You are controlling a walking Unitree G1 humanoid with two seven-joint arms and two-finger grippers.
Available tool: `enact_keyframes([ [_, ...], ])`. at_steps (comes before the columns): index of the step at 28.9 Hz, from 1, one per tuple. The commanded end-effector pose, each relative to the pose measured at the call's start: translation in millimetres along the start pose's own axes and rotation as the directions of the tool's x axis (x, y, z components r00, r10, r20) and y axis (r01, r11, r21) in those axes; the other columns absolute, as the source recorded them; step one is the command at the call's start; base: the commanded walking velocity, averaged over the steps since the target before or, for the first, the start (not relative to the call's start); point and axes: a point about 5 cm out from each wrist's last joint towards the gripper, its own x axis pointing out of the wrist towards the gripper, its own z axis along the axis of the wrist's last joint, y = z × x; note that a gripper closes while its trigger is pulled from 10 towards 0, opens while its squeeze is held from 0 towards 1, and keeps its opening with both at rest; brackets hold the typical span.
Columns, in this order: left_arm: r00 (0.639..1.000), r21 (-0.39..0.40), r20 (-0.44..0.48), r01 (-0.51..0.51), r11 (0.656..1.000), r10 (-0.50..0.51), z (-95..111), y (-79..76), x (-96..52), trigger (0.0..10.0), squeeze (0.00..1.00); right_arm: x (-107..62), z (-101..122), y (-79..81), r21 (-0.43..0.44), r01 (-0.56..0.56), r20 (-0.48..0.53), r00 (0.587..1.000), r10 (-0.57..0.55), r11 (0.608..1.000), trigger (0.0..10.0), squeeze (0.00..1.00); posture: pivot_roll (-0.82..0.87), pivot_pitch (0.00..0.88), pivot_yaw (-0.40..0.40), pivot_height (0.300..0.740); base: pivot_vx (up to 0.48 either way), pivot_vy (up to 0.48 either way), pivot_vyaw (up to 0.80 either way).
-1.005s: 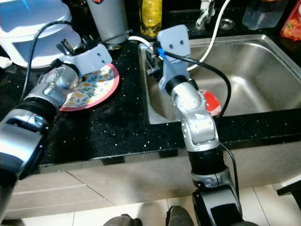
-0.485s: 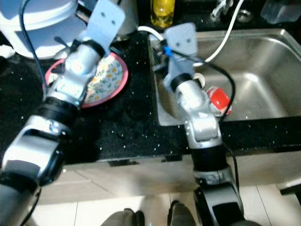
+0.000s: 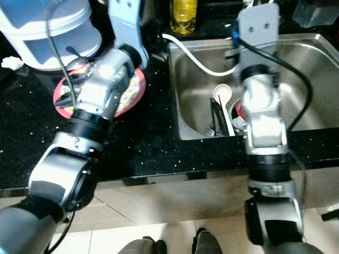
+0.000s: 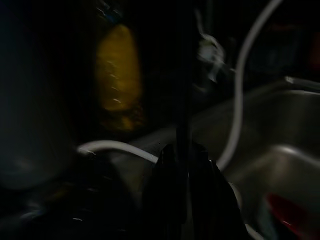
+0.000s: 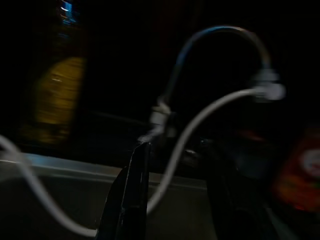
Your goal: Kitchen organization
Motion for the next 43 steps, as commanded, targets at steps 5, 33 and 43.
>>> enact_keyframes([
  [5, 0.982, -0.217, -0.094, 0.140, 0.966, -0.164, -22.2, -34.2, 6.7, 10.0, 0.00, -1.4, -6.7, -8.7, -0.036, 0.072, -0.022, 0.997, -0.072, 0.997, 10.0, 0.00, -0.10, 0.033, 0.084, 0.740, 0.000, 0.000, 0.00],
  [33, 0.964, 0.203, -0.007, -0.259, 0.944, 0.266, -11.8, 21.3, -59.3, 10.0, 0.00, -9.6, -4.1, 40.5, 0.285, -0.062, -0.014, 0.998, 0.068, 0.957, 10.0, 0.00, -0.01, 0.000, 0.072, 0.740, 0.000, 0.000, 0.00],
  [43, 0.727, 0.616, -0.148, -0.462, 0.637, 0.671, -36.7, 67.2, -117.3, 10.0, 0.00, -13.9, -9.6, 52.2, 0.329, -0.092, -0.034, 0.993, 0.109, 0.940, 10.0, 0.00, 0.03, 0.001, 0.065, 0.740, 0.000, 0.000, 0.00],
])
